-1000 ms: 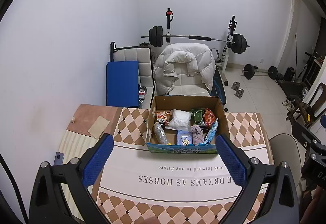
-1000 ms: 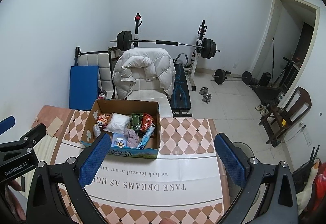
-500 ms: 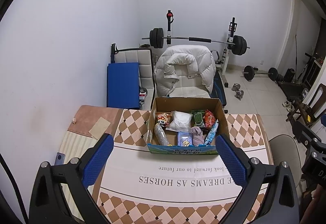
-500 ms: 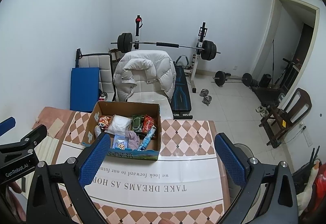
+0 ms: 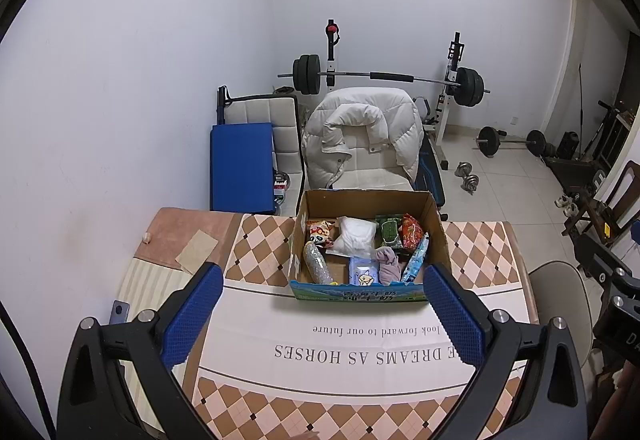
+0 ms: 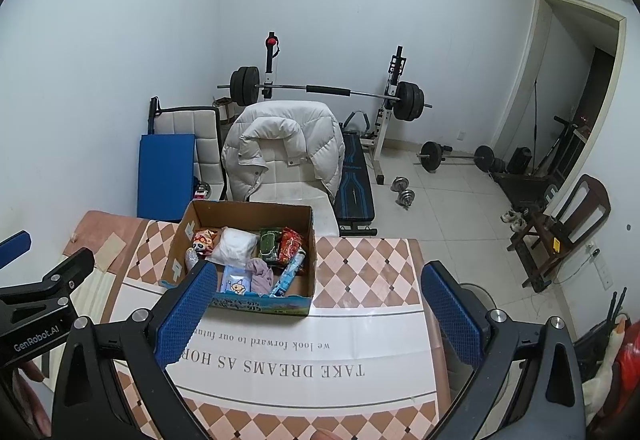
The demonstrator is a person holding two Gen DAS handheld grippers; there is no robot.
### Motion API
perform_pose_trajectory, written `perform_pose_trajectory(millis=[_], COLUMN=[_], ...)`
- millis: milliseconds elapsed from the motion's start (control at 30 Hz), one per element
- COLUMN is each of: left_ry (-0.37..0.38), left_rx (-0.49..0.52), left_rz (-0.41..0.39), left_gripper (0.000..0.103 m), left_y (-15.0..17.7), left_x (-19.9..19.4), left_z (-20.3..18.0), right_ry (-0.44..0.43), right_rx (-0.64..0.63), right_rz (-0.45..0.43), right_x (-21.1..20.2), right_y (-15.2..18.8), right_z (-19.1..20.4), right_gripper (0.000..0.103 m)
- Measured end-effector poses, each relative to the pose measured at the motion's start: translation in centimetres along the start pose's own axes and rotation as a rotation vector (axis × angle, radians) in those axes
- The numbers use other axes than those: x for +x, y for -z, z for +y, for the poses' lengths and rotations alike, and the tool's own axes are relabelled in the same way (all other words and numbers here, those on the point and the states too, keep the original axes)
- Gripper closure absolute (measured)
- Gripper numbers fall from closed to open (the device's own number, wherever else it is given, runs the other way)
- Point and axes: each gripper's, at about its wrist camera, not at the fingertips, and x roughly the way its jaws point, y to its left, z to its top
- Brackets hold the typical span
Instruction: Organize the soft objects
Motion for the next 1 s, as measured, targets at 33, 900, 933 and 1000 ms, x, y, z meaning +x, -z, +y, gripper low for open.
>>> perform_pose_trajectory(millis=[33,900,933,1000], left_ry=[0.001,0.003,0.003,0.003], left_rx=[0.001,0.01,0.01,0.006], left_rz=[-0.001,-0.007,-0.005,-0.005], left_gripper=[0.0,0.0,0.0,0.0], left_y=[0.02,-0.17,-0.17,-0.13], left_x=[-0.1,-0.91,-0.91,-0.91], left_z=[-0.04,-0.45,-0.44,-0.47], right_ry=[0.001,-0.002,-0.001,-0.004], right_rx=[0.001,0.005,0.005,0.006], right_rz=[-0.001,0.002,0.001,0.0], right_x=[-0.01,-0.39,-0.43,-0.43], right_y=[0.06,-0.01,-0.06,-0.08], right_z=[-0.01,-0.03,-0.02,-0.07], right_gripper=[0.0,0.0,0.0,0.0])
